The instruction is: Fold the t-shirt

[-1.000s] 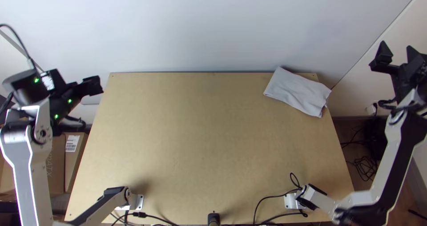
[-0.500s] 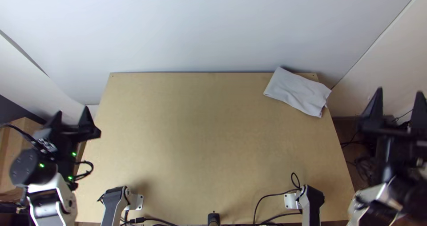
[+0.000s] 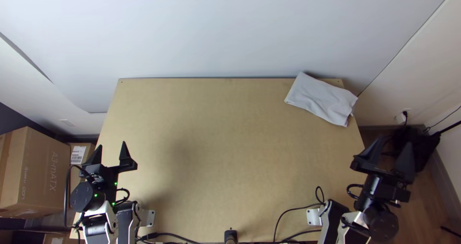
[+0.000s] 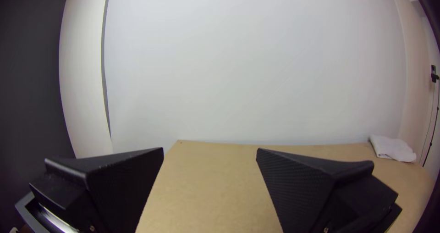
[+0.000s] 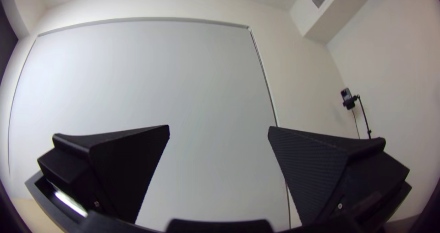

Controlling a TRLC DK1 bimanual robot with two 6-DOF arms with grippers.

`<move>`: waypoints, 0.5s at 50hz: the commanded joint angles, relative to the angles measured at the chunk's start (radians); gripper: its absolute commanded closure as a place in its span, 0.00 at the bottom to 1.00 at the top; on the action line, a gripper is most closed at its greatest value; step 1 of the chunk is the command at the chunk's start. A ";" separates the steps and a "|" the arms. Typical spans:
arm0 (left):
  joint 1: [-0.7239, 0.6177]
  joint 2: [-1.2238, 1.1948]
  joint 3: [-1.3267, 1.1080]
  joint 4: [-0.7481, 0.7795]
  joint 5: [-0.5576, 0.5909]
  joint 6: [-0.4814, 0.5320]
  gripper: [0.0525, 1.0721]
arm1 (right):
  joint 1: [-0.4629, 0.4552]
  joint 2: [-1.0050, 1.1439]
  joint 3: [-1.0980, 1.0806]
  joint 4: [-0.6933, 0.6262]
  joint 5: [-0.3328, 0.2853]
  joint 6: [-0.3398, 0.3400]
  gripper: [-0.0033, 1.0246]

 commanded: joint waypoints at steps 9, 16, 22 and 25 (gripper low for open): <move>-0.012 -0.011 -0.245 0.170 0.005 -0.035 0.04 | 0.071 -0.010 -0.334 0.011 0.009 0.013 0.04; -0.016 -0.014 -0.342 0.262 0.006 -0.042 0.04 | 0.082 -0.008 -0.347 -0.288 0.011 0.004 0.04; -0.025 -0.009 -0.348 0.235 0.006 -0.110 0.04 | 0.103 -0.007 -0.346 -0.293 0.050 -0.001 0.04; -0.025 -0.012 -0.344 0.206 0.005 -0.111 0.04 | 0.086 -0.004 -0.346 -0.299 0.057 -0.004 0.04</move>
